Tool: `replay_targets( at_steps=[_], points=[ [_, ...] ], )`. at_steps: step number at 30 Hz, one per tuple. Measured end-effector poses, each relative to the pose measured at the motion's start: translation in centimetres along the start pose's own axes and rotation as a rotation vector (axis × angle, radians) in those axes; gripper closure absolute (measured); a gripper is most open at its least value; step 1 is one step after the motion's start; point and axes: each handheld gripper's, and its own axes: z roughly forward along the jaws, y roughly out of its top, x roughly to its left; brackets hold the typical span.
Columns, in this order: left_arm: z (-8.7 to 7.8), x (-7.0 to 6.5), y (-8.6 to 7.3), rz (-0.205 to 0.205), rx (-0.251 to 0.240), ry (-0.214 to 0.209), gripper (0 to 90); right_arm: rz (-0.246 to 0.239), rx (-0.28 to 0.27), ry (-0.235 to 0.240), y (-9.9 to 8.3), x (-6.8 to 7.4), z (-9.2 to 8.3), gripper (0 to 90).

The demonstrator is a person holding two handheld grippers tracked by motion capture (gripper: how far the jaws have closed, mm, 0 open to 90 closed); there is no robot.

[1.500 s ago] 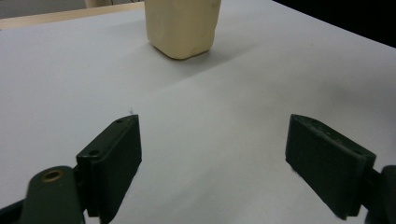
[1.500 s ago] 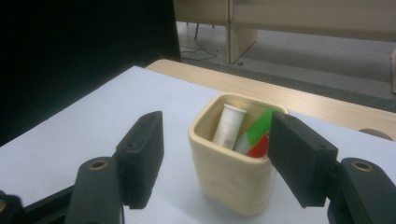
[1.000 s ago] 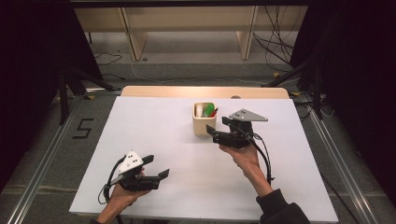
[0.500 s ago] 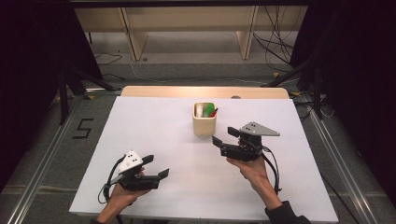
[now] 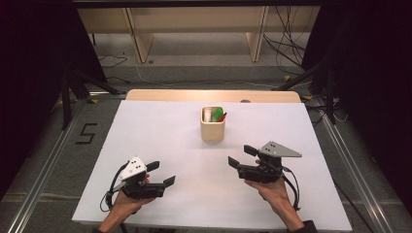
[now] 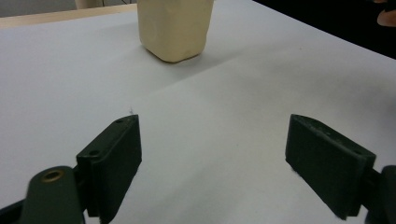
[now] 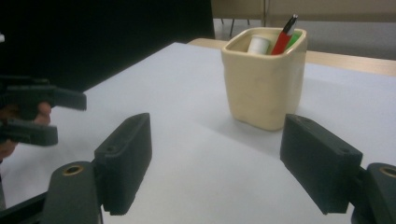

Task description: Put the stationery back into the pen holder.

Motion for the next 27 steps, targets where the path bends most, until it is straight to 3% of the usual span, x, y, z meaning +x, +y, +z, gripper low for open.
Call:
replay_targets(
  at_steps=[8,11,27],
  points=[
    [0.0,-0.2,0.0,0.000,0.000,-0.017,18.0,-0.014,-0.002,0.019,-1.8,0.5,-1.7,24.7],
    [-0.1,-0.2,0.1,-0.035,-0.014,-0.046,18.0,-0.027,-0.005,0.018,-2.2,0.5,-2.1,24.6],
    [-0.1,-0.2,0.0,-0.022,-0.014,-0.050,18.1,-0.017,0.026,-0.006,-4.8,0.4,-4.0,19.4]
  ],
)
